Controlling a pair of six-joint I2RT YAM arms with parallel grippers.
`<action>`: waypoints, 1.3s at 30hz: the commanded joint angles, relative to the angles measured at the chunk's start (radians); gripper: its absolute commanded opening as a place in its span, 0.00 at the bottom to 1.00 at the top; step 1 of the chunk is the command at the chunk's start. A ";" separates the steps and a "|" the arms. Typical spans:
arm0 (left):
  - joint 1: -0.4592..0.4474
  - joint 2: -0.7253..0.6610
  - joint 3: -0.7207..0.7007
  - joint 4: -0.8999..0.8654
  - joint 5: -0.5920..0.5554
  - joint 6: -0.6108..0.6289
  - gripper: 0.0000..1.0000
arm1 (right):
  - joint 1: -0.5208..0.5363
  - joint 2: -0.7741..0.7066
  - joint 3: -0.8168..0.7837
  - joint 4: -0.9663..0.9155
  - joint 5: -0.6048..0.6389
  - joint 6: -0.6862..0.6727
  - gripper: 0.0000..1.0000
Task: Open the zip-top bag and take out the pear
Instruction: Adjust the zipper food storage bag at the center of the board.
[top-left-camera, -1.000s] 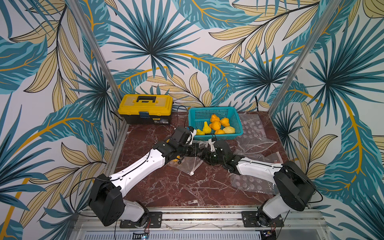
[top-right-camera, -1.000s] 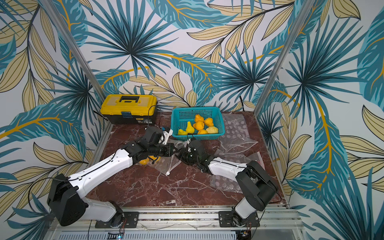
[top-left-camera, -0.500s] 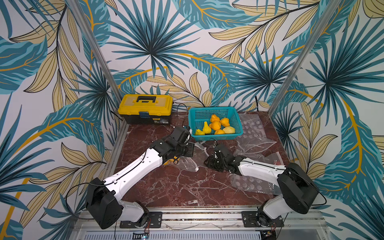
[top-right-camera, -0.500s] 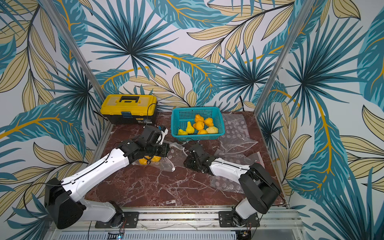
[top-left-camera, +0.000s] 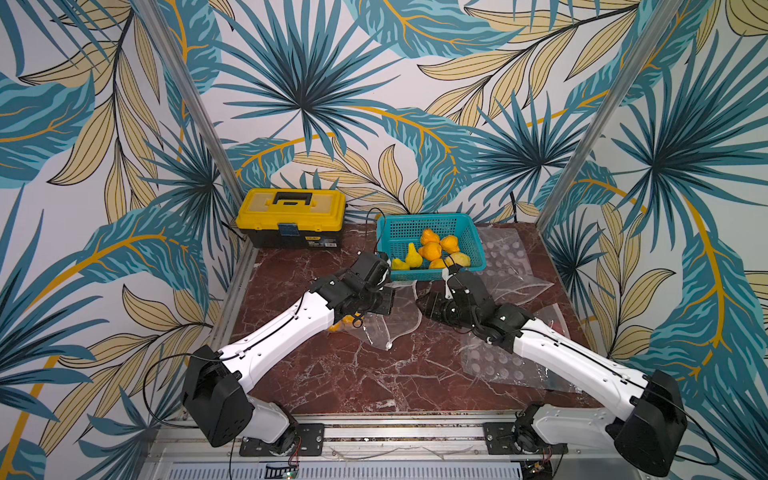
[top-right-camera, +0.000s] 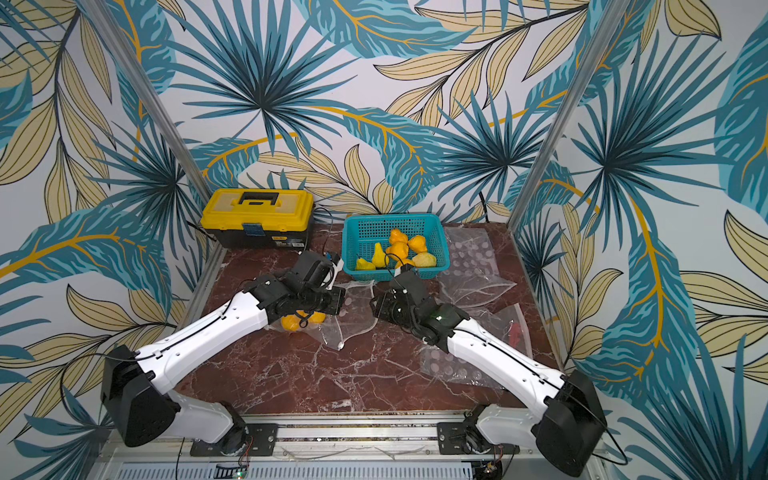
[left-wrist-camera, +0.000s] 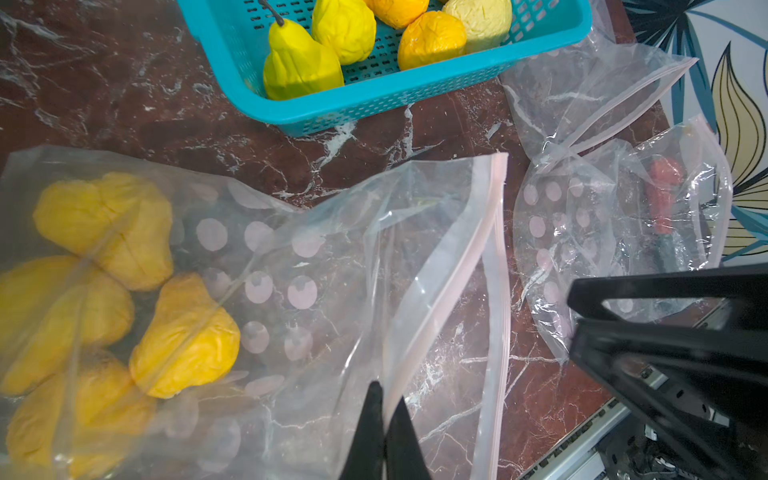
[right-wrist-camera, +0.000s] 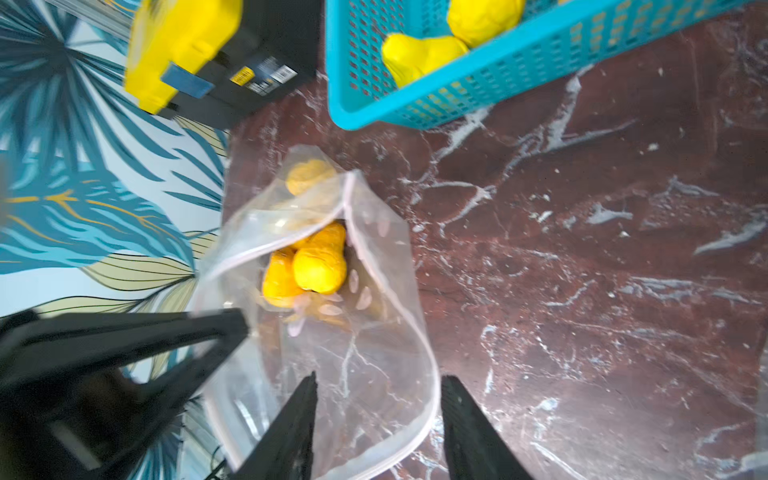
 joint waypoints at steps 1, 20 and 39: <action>-0.014 0.015 0.044 -0.002 -0.018 -0.003 0.00 | 0.032 0.025 0.021 -0.008 -0.001 0.042 0.44; -0.107 -0.056 0.059 0.011 -0.094 -0.091 0.00 | 0.074 0.413 -0.056 0.607 -0.088 0.279 0.21; -0.073 -0.185 -0.051 0.028 -0.320 -0.054 0.43 | 0.044 0.478 -0.103 0.692 -0.192 0.268 0.25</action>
